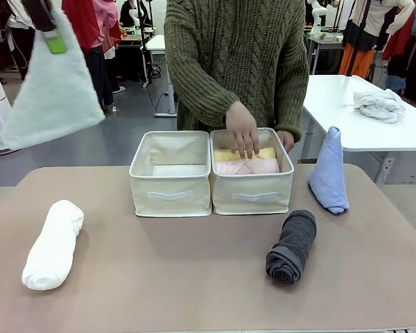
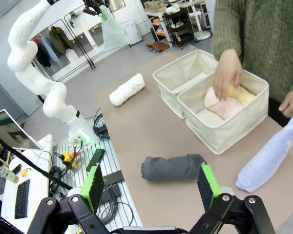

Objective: Sort the towels based on their folding style.
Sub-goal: Pick up one triangle-folded towel and place it in the left Fabric basket.

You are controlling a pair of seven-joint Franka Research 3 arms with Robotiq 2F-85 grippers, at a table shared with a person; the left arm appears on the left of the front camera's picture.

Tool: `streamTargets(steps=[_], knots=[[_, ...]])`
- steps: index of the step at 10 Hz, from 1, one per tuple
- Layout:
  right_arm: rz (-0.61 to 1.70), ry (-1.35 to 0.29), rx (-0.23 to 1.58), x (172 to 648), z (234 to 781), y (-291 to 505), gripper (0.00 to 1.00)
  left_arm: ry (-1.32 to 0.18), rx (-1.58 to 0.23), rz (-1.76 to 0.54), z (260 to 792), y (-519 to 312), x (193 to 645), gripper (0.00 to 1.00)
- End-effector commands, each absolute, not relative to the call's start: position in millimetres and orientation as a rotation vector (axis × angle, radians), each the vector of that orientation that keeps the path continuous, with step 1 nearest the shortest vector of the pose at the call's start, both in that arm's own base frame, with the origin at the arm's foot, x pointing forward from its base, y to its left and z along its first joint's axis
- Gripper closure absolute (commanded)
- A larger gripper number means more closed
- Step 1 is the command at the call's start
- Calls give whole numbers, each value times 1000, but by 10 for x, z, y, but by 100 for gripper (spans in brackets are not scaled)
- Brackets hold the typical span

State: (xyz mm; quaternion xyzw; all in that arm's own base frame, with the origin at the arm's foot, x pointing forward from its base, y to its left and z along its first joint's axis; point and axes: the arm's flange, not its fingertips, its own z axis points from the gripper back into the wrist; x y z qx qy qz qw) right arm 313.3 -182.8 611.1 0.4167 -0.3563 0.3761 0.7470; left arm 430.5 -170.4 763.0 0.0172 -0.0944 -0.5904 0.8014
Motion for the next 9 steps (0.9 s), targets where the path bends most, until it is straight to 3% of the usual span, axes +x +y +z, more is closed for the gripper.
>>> streamTargets(steps=[1,6,9], knots=[[832,-785,918,3122,6107,-1829,0,-219,61,-1301,7661,-2040,4349,82],[832,-785,918,3122,6107,-1829,0,-197,43,-1349,7514,-2309,4333,82],[832,-785,918,3122,6107,-1829,0,-109,23,-1568,7421,-3103,5027,82]])
